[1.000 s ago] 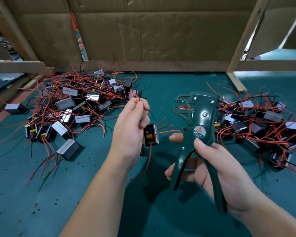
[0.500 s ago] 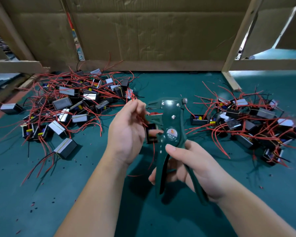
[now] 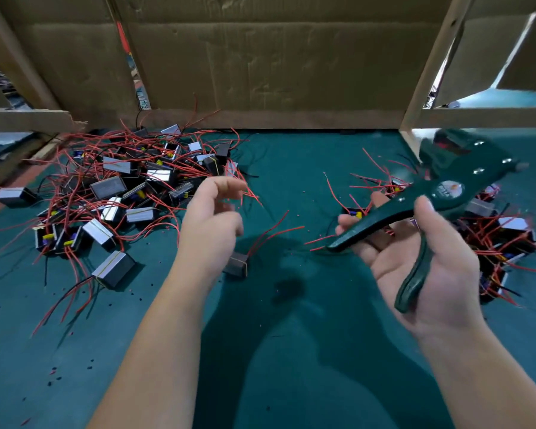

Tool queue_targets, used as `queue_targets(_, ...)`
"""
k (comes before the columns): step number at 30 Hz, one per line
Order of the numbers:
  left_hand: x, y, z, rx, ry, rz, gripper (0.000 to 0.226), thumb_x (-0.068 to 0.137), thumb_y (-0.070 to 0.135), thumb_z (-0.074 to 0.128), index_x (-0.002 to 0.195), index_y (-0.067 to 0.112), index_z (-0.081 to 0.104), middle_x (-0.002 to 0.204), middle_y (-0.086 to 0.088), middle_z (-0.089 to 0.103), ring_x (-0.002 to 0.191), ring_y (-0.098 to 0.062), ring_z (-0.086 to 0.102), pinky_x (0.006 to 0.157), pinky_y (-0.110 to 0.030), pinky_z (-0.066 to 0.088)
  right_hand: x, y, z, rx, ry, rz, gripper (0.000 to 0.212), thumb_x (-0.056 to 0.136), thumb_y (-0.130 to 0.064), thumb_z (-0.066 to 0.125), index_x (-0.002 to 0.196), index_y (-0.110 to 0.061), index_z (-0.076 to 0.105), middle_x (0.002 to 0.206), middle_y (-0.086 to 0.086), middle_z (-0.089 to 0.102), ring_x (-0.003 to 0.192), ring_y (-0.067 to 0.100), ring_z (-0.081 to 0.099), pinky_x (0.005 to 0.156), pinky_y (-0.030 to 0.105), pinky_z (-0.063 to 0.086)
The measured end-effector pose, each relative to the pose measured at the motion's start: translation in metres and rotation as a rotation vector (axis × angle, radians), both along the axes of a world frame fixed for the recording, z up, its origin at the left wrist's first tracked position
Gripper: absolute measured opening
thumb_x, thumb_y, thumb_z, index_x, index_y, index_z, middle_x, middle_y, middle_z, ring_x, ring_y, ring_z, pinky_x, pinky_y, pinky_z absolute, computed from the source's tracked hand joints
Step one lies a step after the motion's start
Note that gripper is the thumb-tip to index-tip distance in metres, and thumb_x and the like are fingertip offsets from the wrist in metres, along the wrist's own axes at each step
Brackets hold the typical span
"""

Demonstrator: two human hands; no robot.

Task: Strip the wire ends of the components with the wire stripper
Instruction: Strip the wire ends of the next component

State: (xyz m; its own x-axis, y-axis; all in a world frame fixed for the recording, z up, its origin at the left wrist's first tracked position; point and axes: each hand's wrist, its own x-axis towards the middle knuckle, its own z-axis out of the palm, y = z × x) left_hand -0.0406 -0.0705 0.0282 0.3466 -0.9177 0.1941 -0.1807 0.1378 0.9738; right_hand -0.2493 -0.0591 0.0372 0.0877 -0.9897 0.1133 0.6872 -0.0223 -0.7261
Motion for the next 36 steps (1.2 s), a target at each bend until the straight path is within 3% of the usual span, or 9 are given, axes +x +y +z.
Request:
queue_targets(3,0.005,0.001,-0.007,0.267,-0.547,0.017,0.047,0.058,0.023,0.052,0.102,0.040,0.050,0.104,0.013,0.045,0.097,-0.013,0.033,0.091,-0.033,0.031,-0.004,0.000,-0.002,0.026,0.041,-0.018,0.060,0.083,-0.030,0.056,0.133,-0.004,0.036,0.130,0.018,0.057,0.084,0.037,0.069,0.073,0.042,0.057)
queue_targets(7,0.010,0.004,-0.016,0.565,-0.815,-0.178,0.060,0.056,0.042,0.058,0.114,0.046,0.042,0.113,0.010,0.034,0.103,-0.013,0.026,0.090,-0.031,0.024,-0.004,0.000,-0.004,-0.016,0.076,0.025,0.044,0.086,-0.030,0.051,0.123,-0.011,0.039,0.123,0.022,0.063,0.084,0.037,0.068,0.075,0.042,0.056)
queue_targets(9,0.012,0.004,-0.019,0.516,-0.725,-0.223,0.046,0.069,0.029,0.066,0.109,0.043,0.047,0.110,0.010,0.040,0.108,-0.013,0.041,0.094,-0.029,0.036,-0.004,0.000,-0.005,-0.009,0.084,0.057,0.037,0.087,-0.032,0.051,0.114,-0.008,0.044,0.117,0.025,0.064,0.084,0.038,0.068,0.075,0.044,0.056)
queue_targets(13,0.013,0.002,-0.015,0.338,-0.729,-0.131,0.021,0.072,0.022,0.074,0.080,0.034,0.058,0.089,0.014,0.061,0.084,-0.005,0.061,0.067,-0.014,0.042,-0.002,0.002,-0.007,0.012,0.089,0.087,0.038,0.085,-0.033,0.052,0.113,-0.009,0.044,0.110,0.027,0.066,0.083,0.041,0.067,0.077,0.048,0.056)
queue_targets(17,0.003,0.006,-0.004,-0.001,-0.552,-0.224,0.016,0.072,0.026,0.078,0.084,0.018,0.070,0.093,0.003,0.065,0.085,-0.011,0.065,0.084,-0.028,0.051,-0.001,0.002,-0.006,0.020,0.070,0.128,0.047,0.081,-0.035,0.057,0.119,-0.012,0.040,0.111,0.028,0.065,0.081,0.041,0.067,0.075,0.048,0.056)
queue_targets(20,-0.008,0.013,0.004,-0.213,-0.280,-0.382,0.030,0.073,0.029,0.056,0.089,0.009,0.071,0.094,-0.007,0.069,0.088,-0.010,0.065,0.082,-0.020,0.048,0.001,0.002,-0.007,0.073,0.043,0.177,0.059,0.079,-0.034,0.060,0.124,-0.002,0.040,0.121,0.025,0.061,0.078,0.040,0.067,0.071,0.046,0.056)
queue_targets(25,-0.026,0.010,-0.006,-0.201,-0.224,-0.241,0.014,0.073,0.010,0.064,0.076,0.024,0.067,0.074,0.007,0.068,0.070,-0.010,0.066,0.071,-0.022,0.050,0.009,0.008,-0.008,0.176,0.047,0.289,0.049,0.078,-0.037,0.052,0.111,-0.001,0.052,0.134,0.026,0.052,0.073,0.038,0.067,0.065,0.046,0.056)
queue_targets(30,-0.030,0.006,-0.011,-0.140,-0.003,-0.208,0.033,0.076,0.012,0.070,0.090,0.031,0.047,0.091,0.017,0.060,0.072,-0.014,0.067,0.069,-0.030,0.053,0.015,0.011,-0.009,0.175,0.050,0.390,0.059,0.076,-0.036,0.060,0.123,-0.002,0.048,0.132,0.024,0.055,0.072,0.038,0.066,0.069,0.051,0.055)
queue_targets(36,-0.030,0.007,0.000,-0.111,0.230,-0.235,0.019,0.078,0.016,0.069,0.095,0.019,0.061,0.073,0.001,0.072,0.070,-0.013,0.070,0.070,-0.020,0.054,0.016,0.011,-0.011,0.142,0.050,0.454,0.081,0.075,-0.037,0.065,0.133,0.008,0.031,0.130,0.024,0.057,0.073,0.039,0.066,0.072,0.051,0.054)
